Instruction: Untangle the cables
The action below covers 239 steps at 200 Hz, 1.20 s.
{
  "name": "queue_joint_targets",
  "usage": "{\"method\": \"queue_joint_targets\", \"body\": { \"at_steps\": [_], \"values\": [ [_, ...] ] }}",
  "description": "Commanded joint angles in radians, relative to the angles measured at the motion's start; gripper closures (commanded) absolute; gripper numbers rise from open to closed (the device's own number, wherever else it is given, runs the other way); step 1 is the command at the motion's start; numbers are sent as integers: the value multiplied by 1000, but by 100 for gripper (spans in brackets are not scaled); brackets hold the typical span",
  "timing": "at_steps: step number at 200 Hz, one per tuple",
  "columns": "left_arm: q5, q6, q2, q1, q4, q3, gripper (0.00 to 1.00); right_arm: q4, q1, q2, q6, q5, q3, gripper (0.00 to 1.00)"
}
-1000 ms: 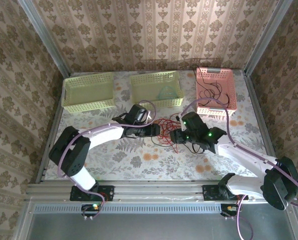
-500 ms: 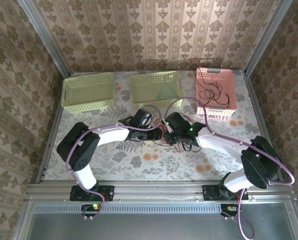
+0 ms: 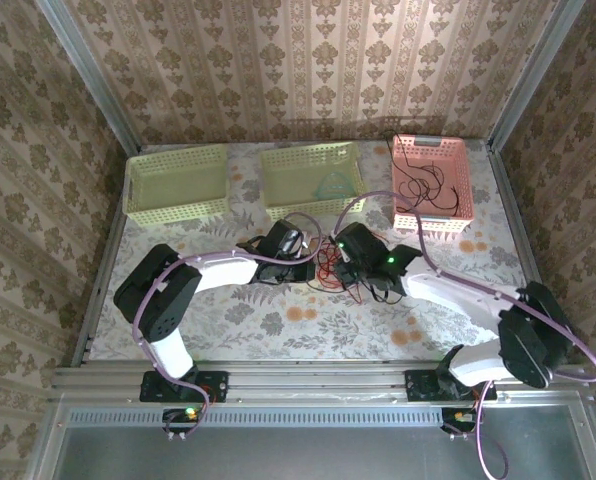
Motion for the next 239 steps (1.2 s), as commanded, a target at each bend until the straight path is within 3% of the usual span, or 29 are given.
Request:
{"method": "queue_joint_targets", "body": {
  "at_steps": [1, 13, 27, 33, 69, 78, 87, 106, 112, 167, 206, 239],
  "values": [
    [-2, 20, -30, 0, 1, -30, 100, 25, 5, -79, 12, 74, -25, 100],
    [-3, 25, -51, 2, -7, -42, 100, 31, 4, -93, 13, 90, -30, 99],
    [-8, 33, -81, 1, -18, -56, 100, 29, 2, -74, 4, 92, -27, 58],
    [-11, 36, -94, 3, -24, -61, 100, 26, 2, -55, 2, 91, -23, 49],
    [-25, 50, -159, 7, -56, -89, 100, 45, 2, 84, -4, 43, -5, 40],
    [-25, 49, -175, 10, -62, -97, 100, 56, 1, 113, -7, 42, -4, 42],
    [-28, 52, -196, 14, -67, -107, 100, 52, 2, 140, -10, 37, 5, 52],
    [-35, 54, -240, 23, -88, -127, 100, 43, 3, 144, 4, 46, 13, 92],
    [-36, 56, -257, 27, -98, -133, 100, 46, 5, 127, 8, 50, 11, 100],
    [-110, 90, -481, 112, -257, -149, 100, 32, 8, -139, 16, 118, 10, 100],
    [-98, 89, -620, 255, -348, -162, 100, 30, 8, -302, 33, 149, 31, 100],
    [-104, 89, -759, 378, -424, -162, 100, 54, 5, -438, 21, 255, 43, 100]
  ]
}}
